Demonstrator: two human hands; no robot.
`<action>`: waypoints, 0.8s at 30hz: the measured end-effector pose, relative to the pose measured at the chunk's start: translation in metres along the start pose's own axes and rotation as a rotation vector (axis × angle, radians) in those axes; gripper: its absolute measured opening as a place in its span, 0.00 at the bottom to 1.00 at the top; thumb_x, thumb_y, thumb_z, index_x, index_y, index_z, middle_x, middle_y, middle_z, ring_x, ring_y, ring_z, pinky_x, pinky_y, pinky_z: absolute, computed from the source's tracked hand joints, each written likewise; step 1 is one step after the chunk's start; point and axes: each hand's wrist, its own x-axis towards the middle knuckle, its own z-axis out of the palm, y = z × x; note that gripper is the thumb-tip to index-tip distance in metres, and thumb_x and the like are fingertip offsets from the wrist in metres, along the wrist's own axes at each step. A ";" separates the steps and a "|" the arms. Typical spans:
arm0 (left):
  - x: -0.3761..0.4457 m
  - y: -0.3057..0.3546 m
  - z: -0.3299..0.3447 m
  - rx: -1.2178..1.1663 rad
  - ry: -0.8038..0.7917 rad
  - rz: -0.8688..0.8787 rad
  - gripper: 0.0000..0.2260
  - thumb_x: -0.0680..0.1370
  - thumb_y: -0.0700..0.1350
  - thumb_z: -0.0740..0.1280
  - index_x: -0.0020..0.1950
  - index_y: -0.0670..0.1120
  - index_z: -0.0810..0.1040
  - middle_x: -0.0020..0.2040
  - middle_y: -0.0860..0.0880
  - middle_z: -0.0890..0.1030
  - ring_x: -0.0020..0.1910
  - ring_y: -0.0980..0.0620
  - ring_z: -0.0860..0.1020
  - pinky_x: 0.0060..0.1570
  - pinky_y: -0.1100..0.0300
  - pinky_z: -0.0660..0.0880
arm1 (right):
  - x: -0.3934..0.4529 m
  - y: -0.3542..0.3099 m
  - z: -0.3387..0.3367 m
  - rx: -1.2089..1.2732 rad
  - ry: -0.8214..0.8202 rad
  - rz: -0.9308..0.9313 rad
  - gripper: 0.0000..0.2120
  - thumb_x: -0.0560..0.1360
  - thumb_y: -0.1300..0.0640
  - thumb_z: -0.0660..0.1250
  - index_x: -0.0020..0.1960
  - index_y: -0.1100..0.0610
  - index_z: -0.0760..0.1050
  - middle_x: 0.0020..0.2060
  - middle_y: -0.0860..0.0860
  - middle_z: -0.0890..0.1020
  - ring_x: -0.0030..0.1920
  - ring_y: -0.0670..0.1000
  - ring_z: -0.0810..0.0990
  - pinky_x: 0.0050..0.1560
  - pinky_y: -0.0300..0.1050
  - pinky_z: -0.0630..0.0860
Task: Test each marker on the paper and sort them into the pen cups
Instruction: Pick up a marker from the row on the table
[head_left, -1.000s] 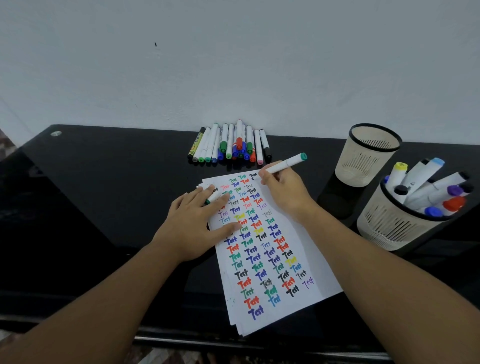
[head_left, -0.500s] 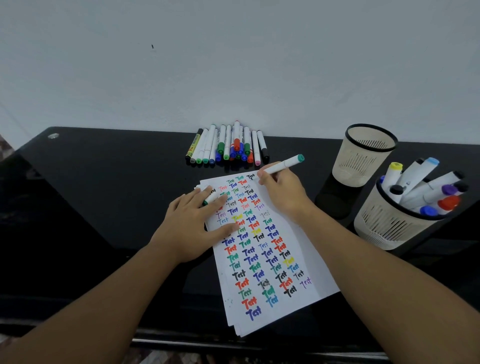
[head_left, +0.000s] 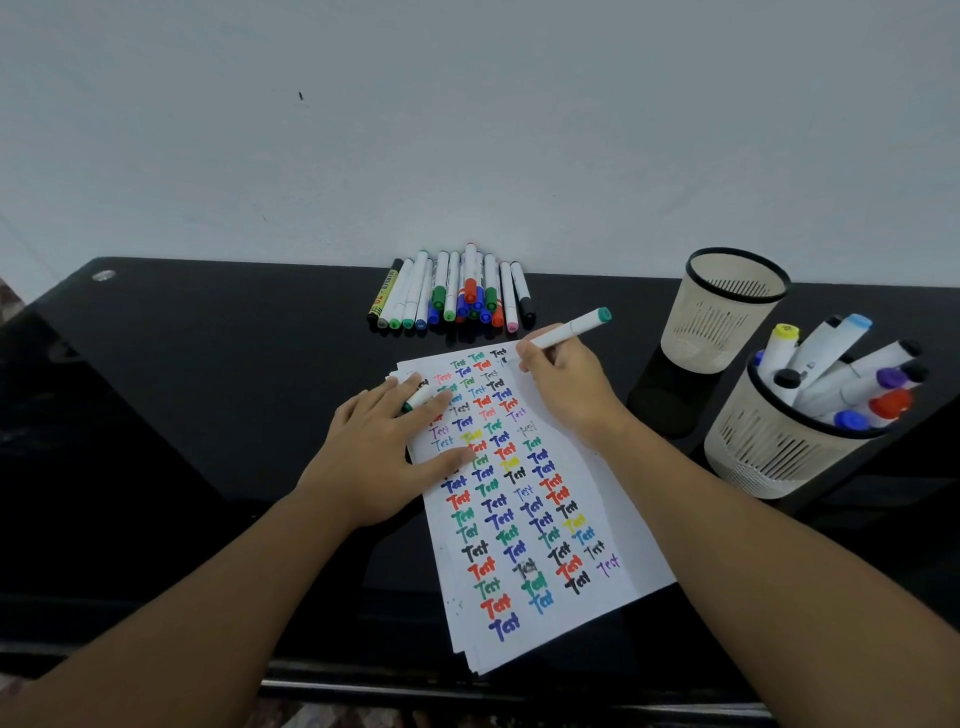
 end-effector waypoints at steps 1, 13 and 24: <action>0.000 0.000 0.000 0.001 -0.002 -0.001 0.40 0.69 0.82 0.43 0.79 0.70 0.51 0.83 0.57 0.49 0.81 0.54 0.45 0.78 0.51 0.41 | 0.000 0.000 0.001 -0.011 -0.009 0.001 0.08 0.85 0.46 0.63 0.59 0.47 0.76 0.49 0.46 0.83 0.53 0.46 0.81 0.59 0.51 0.78; -0.001 0.001 -0.001 -0.003 0.006 0.000 0.41 0.68 0.82 0.43 0.79 0.68 0.53 0.83 0.57 0.50 0.82 0.54 0.46 0.78 0.50 0.42 | -0.001 -0.002 -0.001 -0.053 -0.013 -0.010 0.08 0.85 0.47 0.62 0.60 0.48 0.76 0.50 0.46 0.82 0.53 0.46 0.80 0.61 0.54 0.79; -0.001 0.000 0.000 -0.016 0.009 0.003 0.41 0.69 0.82 0.44 0.79 0.69 0.53 0.83 0.57 0.50 0.82 0.54 0.46 0.78 0.50 0.42 | -0.002 -0.004 -0.002 -0.074 -0.002 -0.016 0.08 0.85 0.48 0.61 0.61 0.49 0.76 0.50 0.46 0.82 0.53 0.46 0.80 0.59 0.51 0.79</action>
